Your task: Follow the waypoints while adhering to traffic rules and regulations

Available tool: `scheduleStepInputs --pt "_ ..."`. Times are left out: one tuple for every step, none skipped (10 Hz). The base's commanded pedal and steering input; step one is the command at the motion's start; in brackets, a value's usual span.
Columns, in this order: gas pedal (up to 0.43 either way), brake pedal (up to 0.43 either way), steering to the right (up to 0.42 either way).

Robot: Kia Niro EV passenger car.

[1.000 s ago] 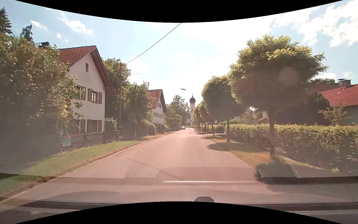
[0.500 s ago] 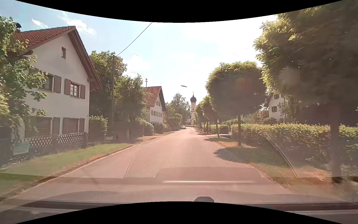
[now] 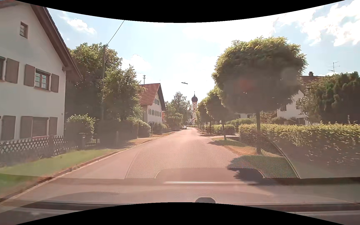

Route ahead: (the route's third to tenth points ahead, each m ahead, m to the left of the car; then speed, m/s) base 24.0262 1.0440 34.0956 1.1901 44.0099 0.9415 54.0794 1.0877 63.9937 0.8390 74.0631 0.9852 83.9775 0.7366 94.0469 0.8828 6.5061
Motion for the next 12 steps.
scheduleStepInputs --pt "0.13 0.0 -0.001" --pt "0.13 0.0 -0.001" --pt "0.13 0.0 -0.001" --pt "0.13 0.0 -0.001" --pt "0.13 0.0 -0.001" --pt "0.13 0.0 -0.001" --pt "0.13 0.0 -0.001" --pt "0.13 0.0 0.0" --pt "0.13 0.0 -0.001" --pt "0.13 0.0 0.0" --pt "0.13 0.0 -0.001" --pt "0.13 0.0 -0.001"
